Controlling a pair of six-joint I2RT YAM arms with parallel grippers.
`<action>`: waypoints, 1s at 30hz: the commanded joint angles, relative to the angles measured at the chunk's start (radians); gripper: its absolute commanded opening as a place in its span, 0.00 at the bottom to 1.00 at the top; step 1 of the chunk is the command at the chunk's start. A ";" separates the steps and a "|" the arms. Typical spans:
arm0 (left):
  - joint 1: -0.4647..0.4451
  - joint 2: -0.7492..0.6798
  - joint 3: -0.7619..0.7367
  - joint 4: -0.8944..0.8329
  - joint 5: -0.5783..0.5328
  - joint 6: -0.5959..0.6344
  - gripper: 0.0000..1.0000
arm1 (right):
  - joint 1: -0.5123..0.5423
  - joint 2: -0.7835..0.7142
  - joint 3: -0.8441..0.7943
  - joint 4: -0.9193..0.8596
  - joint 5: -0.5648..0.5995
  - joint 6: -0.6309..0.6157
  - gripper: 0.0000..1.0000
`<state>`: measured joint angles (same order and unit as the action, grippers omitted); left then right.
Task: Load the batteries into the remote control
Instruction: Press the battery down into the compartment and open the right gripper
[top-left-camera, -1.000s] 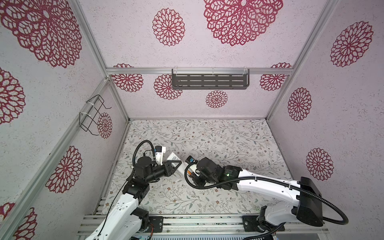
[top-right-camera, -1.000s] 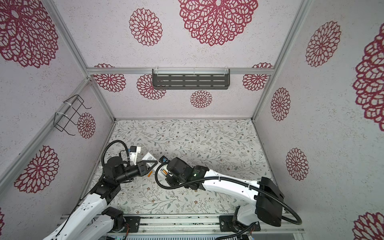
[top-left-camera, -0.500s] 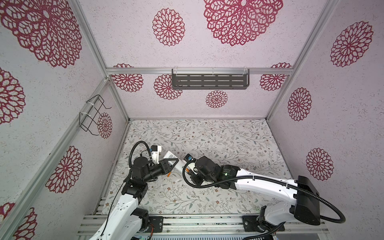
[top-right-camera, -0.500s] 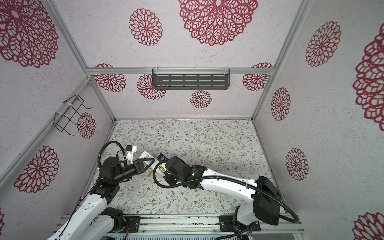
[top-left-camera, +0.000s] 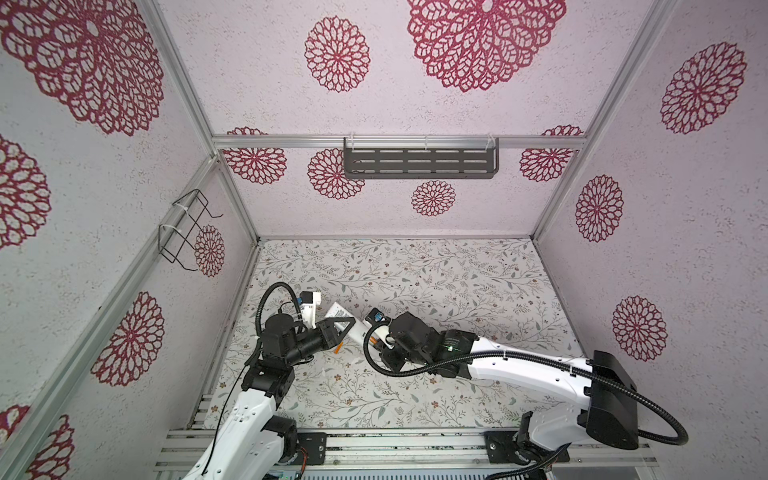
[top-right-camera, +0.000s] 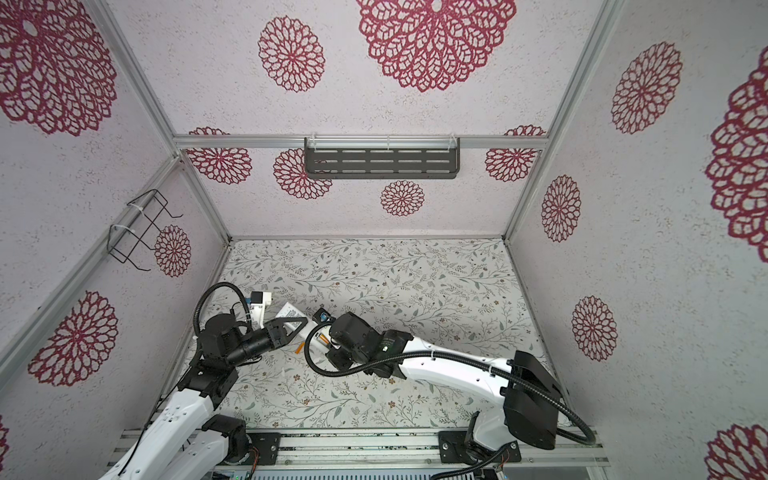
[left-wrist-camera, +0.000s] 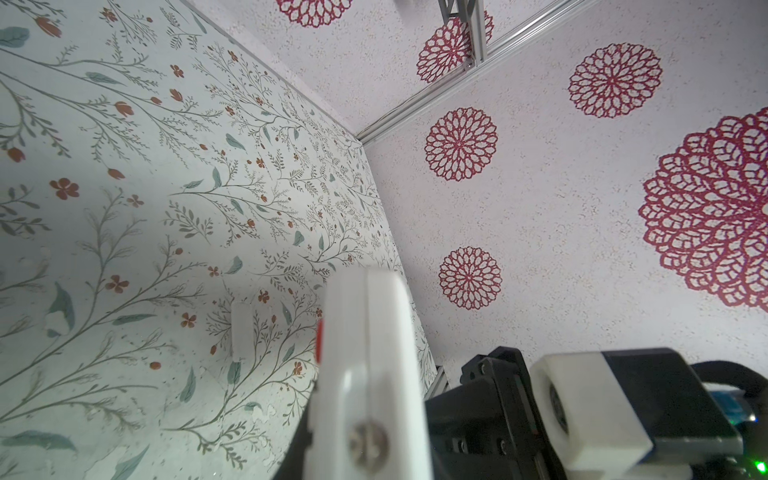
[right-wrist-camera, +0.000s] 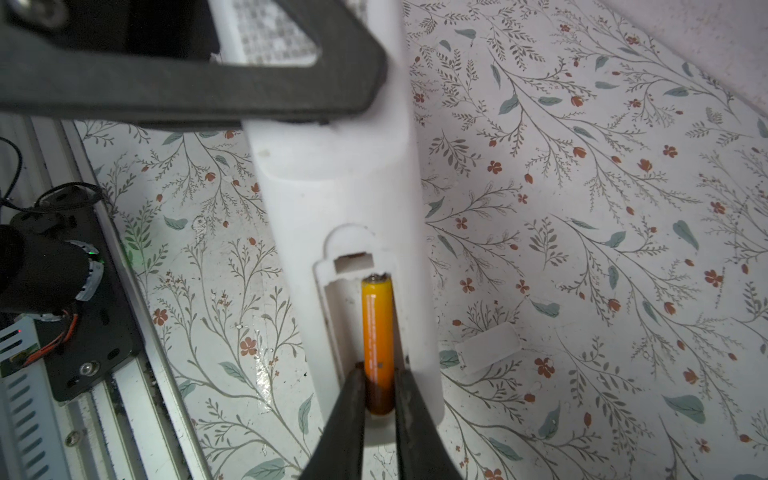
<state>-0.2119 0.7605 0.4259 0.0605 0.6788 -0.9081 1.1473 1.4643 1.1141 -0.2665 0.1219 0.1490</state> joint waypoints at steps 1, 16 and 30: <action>0.000 -0.026 0.050 0.017 0.113 -0.022 0.00 | -0.027 -0.003 -0.008 -0.029 0.029 -0.010 0.21; 0.009 -0.006 0.042 -0.006 0.065 -0.003 0.00 | -0.024 -0.047 -0.015 -0.014 -0.110 -0.038 0.32; 0.011 -0.003 0.062 -0.008 0.140 0.019 0.00 | -0.167 -0.198 -0.085 0.062 -0.478 0.013 0.69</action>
<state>-0.2039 0.7658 0.4603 0.0246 0.7795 -0.9016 1.0271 1.3224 1.0462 -0.2581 -0.2005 0.1352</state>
